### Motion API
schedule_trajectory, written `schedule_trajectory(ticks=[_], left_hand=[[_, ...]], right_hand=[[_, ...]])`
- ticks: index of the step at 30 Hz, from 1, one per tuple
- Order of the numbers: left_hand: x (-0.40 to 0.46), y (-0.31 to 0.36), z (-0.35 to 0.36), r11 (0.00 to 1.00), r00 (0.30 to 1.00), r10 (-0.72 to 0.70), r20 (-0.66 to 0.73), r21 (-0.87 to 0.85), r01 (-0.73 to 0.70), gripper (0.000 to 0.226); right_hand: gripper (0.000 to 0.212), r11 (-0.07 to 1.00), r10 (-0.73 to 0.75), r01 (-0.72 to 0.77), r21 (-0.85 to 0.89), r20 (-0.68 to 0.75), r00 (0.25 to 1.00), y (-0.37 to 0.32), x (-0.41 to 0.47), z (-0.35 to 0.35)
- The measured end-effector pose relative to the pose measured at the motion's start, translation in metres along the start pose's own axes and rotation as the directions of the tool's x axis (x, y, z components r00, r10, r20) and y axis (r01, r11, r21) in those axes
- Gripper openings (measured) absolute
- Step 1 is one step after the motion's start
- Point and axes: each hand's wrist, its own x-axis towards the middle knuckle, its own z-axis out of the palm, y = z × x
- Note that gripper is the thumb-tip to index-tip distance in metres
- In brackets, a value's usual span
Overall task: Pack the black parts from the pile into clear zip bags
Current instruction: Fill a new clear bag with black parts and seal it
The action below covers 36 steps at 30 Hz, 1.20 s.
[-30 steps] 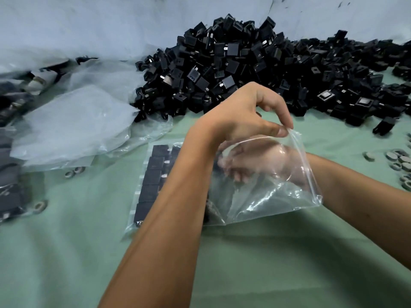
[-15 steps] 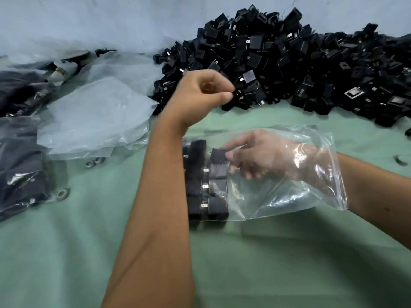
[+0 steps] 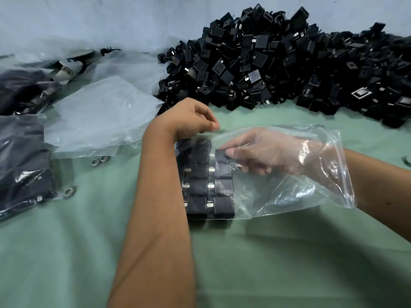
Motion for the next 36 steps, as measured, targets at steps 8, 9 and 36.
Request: schedule_trajectory(ticks=[8, 9, 36], left_hand=[[-0.001, -0.008, -0.005, 0.999, 0.994, -0.046, 0.104, -0.012, 0.047, 0.009], [-0.001, -0.008, -0.005, 0.999, 0.993, -0.044, 0.110, -0.004, 0.045, 0.007], [0.001, -0.007, -0.004, 0.995, 0.993, -0.066, 0.101, 0.081, 0.058, 0.006]], right_hand=[[0.031, 0.993, -0.007, 0.009, -0.117, 0.020, 1.000, -0.010, -0.001, 0.002], [0.037, 0.991, -0.017, 0.019, -0.133, 0.013, 1.000, -0.011, -0.002, 0.003], [0.015, 0.967, -0.244, 0.249, -0.052, 0.081, 0.966, 0.000, 0.004, 0.006]])
